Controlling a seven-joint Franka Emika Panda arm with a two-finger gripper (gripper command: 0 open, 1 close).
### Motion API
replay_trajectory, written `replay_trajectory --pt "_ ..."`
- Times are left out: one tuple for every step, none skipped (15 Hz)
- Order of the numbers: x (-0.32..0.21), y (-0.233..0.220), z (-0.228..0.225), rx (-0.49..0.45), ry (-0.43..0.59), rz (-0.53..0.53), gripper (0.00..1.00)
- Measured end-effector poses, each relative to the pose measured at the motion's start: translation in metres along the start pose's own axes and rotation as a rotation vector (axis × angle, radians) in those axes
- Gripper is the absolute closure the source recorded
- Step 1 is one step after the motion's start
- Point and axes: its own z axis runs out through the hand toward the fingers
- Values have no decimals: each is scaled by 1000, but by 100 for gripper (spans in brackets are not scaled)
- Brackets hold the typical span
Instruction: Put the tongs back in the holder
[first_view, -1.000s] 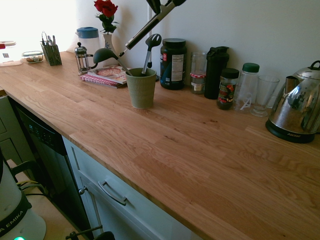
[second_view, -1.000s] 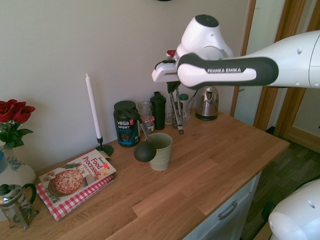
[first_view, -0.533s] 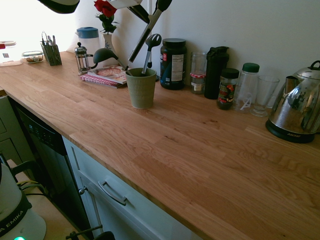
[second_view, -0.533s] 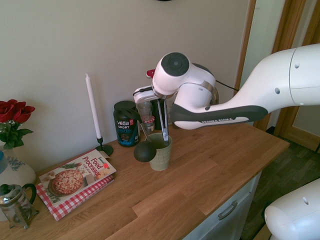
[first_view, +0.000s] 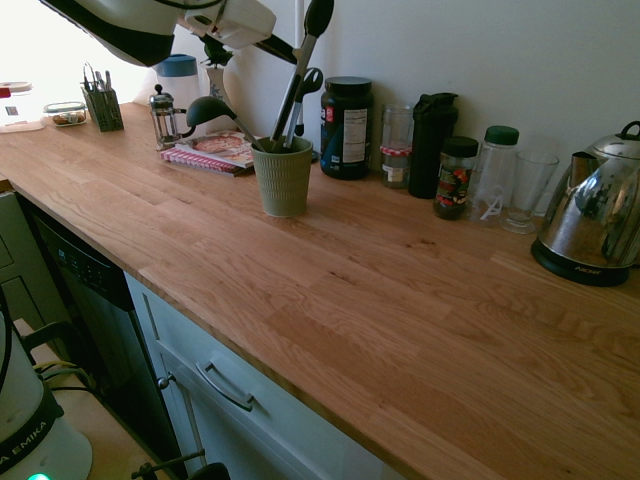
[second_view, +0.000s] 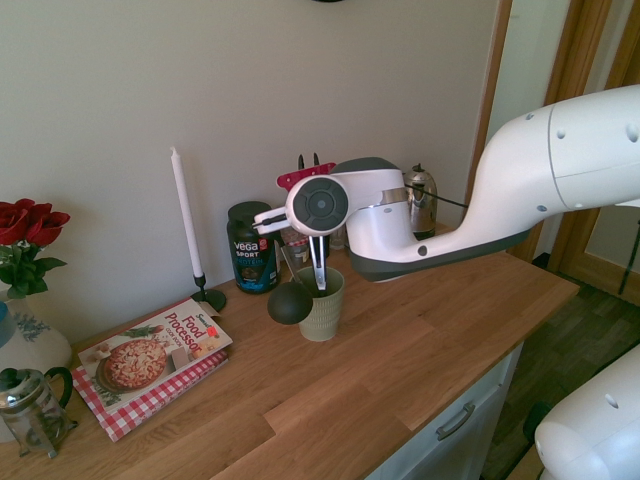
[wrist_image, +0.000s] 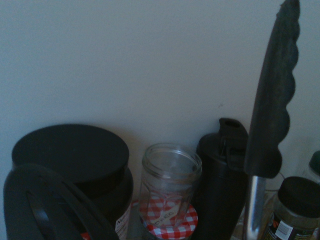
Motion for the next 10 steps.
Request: replay_trajectory --pt "-3 2 9 -4 -6 0 100" --pt "-3 2 15 -8 -9 0 100" --pt "-3 3 19 -13 -10 0 0" --pt "-4 5 23 -24 -14 0 0" --pt "-7 8 26 -33 -21 -3 0" --pt "-13 12 29 -42 -32 -10 0" --pt "-20 16 32 -51 -44 -19 0" --pt "-26 20 33 -59 -53 -27 0" --pt "-30 23 34 -64 -59 -32 0" --pt "-33 26 34 -68 -63 -36 0"
